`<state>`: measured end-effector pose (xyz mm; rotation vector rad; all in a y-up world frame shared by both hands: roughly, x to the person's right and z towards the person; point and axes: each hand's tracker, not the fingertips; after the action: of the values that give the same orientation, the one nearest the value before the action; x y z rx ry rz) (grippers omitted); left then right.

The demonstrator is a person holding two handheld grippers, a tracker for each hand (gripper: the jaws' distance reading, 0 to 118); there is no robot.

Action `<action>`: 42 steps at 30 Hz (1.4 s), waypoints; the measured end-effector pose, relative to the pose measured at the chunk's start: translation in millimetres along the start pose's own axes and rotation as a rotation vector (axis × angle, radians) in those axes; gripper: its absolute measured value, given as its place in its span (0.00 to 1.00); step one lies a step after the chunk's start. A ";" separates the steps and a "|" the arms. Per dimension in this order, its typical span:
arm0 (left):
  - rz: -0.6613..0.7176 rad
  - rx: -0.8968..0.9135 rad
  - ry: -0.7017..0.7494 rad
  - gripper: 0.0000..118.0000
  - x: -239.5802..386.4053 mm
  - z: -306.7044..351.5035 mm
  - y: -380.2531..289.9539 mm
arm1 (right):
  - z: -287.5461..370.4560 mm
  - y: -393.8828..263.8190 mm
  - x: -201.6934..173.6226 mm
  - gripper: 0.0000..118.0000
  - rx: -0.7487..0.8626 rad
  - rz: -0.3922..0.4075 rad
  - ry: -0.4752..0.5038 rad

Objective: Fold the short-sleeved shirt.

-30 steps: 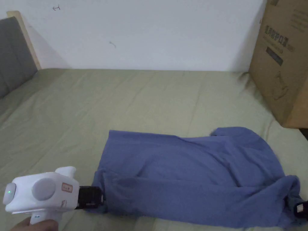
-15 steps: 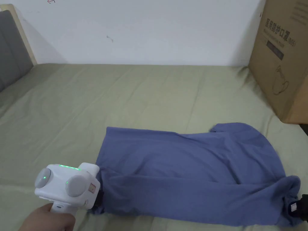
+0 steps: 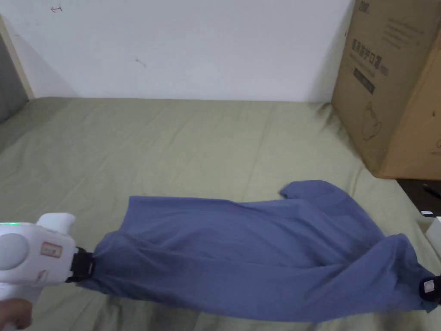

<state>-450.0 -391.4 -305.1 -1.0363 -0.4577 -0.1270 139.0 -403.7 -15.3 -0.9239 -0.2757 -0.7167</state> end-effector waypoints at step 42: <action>0.039 0.129 -0.098 0.00 40.3 -32.3 116.2 | 11.2 -34.9 -140.8 0.00 0.417 0.362 0.069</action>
<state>-367.4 -354.9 -394.7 -0.9273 -0.5281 -0.0120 12.4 -346.0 -58.2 -0.5292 -0.1798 -0.3353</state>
